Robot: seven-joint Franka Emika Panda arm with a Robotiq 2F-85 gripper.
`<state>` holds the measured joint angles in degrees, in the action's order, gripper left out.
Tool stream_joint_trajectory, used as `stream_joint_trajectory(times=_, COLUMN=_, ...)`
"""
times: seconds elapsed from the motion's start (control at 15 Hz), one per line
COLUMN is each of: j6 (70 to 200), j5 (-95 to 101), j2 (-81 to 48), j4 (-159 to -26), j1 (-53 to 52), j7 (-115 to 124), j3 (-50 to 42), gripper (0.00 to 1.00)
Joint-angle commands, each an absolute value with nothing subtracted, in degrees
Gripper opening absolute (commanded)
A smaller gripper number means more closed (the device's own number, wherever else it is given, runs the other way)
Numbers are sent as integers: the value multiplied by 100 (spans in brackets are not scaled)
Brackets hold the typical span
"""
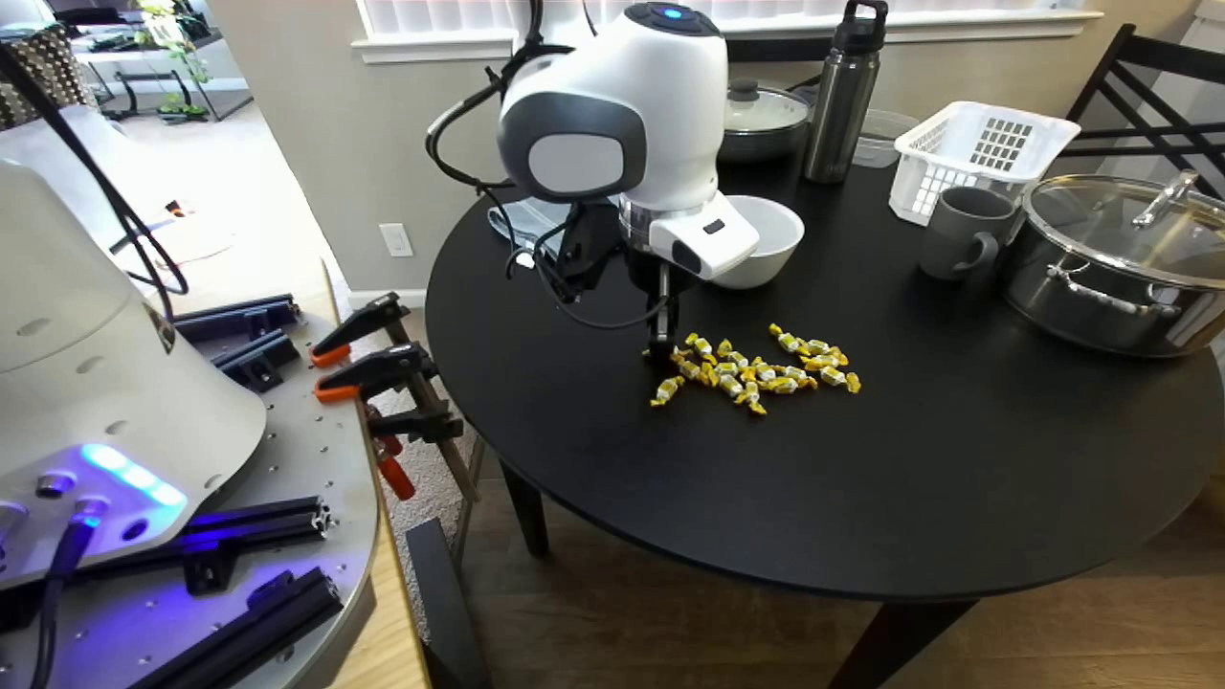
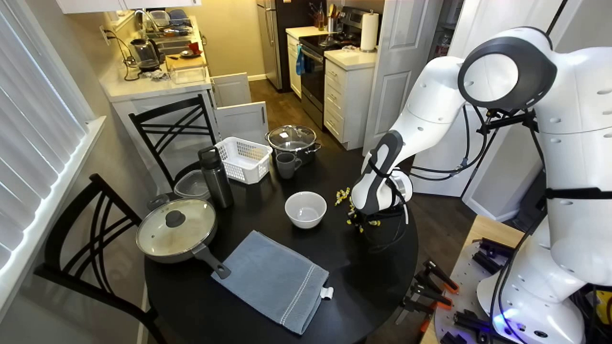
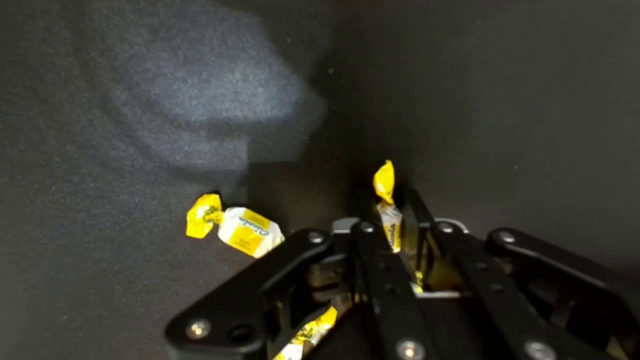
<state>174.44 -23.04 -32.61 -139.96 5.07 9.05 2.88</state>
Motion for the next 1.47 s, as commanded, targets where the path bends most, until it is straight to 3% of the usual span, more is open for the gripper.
stream_joint_trajectory(times=0.0, j6=17336, j5=-2060, j2=-2721, j4=-14362, j1=680, j7=825, j3=563, gripper=4)
stream_joint_trajectory(times=0.6, j6=17511, j5=-1911, j2=-1409, j4=-14581, j1=669, j7=617, j3=681, gripper=4)
stream_joint_trajectory(times=0.93, j6=17556, j5=-2466, j2=-1917, j4=-13673, j1=1295, j7=1, j3=1639, gripper=4)
stream_joint_trajectory(times=1.33, j6=17243, j5=-2351, j2=-2901, j4=-12651, j1=1668, j7=-92, j3=2031, gripper=4)
stream_joint_trajectory(times=1.4, j6=17084, j5=-2422, j2=-3016, j4=-12546, j1=1947, j7=-320, j3=2322, gripper=41)
